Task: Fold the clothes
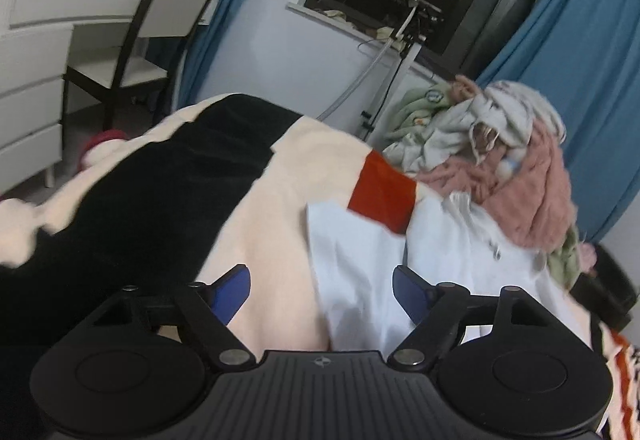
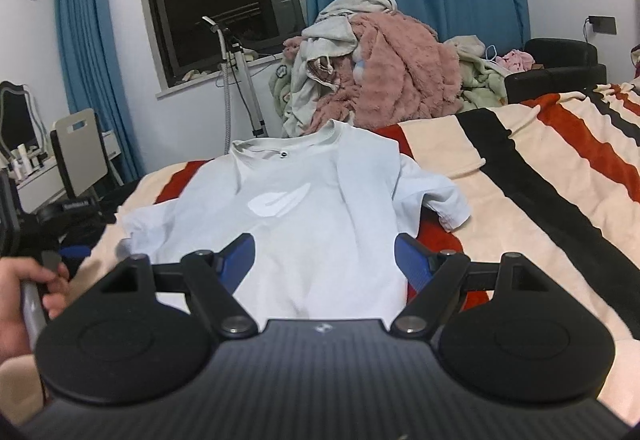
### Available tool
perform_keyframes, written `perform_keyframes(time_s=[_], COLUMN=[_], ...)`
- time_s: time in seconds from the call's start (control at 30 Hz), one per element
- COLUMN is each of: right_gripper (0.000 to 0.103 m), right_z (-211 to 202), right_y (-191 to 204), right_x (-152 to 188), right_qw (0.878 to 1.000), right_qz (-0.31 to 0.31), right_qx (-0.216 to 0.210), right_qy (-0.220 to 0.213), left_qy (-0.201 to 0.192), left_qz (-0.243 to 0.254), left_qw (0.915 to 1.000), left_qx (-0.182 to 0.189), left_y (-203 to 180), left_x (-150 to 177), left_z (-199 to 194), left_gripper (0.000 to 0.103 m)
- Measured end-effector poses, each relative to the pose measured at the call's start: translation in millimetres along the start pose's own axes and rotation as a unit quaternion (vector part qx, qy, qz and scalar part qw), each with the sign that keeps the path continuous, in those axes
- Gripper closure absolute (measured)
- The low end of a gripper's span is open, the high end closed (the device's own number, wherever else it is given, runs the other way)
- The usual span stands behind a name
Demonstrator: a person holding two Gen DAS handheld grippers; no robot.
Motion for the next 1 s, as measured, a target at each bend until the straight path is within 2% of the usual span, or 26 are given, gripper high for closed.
perform_keyframes(time_s=[0.1,0.17,0.23,0.27,0.3,0.33,0.4,0.43,0.53,0.63,0.7,0.8,0.9,0.93,1.0], right_gripper=[0.025,0.025,0.025,0.025,0.025,0.025,0.025,0.025,0.025,0.025,0.025,0.025,0.025,0.025,0.025], right_z=[16,26,35,38,41,44,49,53,62,71,75,81,86,86,88], right_y=[-5,-7,-7,-7,-6,-5,-4,-3,0,4,5,6,4,4,3], right_x=[3,5,6,7,7,8,9,10,11,12,12,12,10,10,11], right_qw=[1.0,1.0,1.0,1.0,1.0,1.0,0.999,0.999,0.999,0.999,0.999,0.999,0.999,0.999,0.999], right_qz=[0.005,0.006,0.006,0.004,0.003,-0.001,-0.007,-0.011,-0.02,-0.027,-0.025,-0.025,-0.02,-0.021,-0.023], right_qx=[0.009,0.015,0.017,0.019,0.02,0.022,0.025,0.026,0.029,0.034,0.036,0.042,0.046,0.046,0.048], right_qy=[0.011,0.017,0.021,0.02,0.019,0.019,0.019,0.02,0.022,0.017,0.013,0.009,0.007,0.006,0.005], left_qy=[0.007,0.018,0.006,0.004,0.003,0.01,0.019,0.017,0.011,-0.02,-0.028,-0.022,0.025,0.039,0.051], left_qz=[0.003,0.003,0.021,0.036,0.052,0.066,0.095,0.115,0.151,0.193,0.215,0.246,0.255,0.253,0.257], left_qw=[1.0,0.9998,0.9997,0.9992,0.9984,0.9972,0.9941,0.992,0.9884,0.9804,0.9714,0.9488,0.9364,0.9358,0.9369], left_qx=[-0.006,0.006,0.012,0.017,0.023,0.033,0.048,0.049,0.017,-0.033,-0.098,-0.197,-0.239,-0.243,-0.232], left_y=[2,1,-6,-11,-16,-21,-33,-38,-45,-44,-39,-30,-14,-10,-7], left_x=[-5,-4,-6,-7,-8,-9,-10,-12,-35,-80,-110,-140,-134,-127,-115], left_z=[31,51,64,70,76,83,93,95,105,117,131,158,191,200,207], left_gripper=[0.031,0.033,0.035,0.043,0.059,0.067,0.093,0.097,0.099,0.099,0.099,0.099,0.097,0.096,0.083])
Point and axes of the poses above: each gripper's, at about its wrist camera, not at the fingertips, and z roughly the way its jaws point, y to its left, x to its underside, the point moved 4 cm from there along z, roughly the way its jaws point, and after that the axes turned 12 degrees about z, right-handed, at the moved point
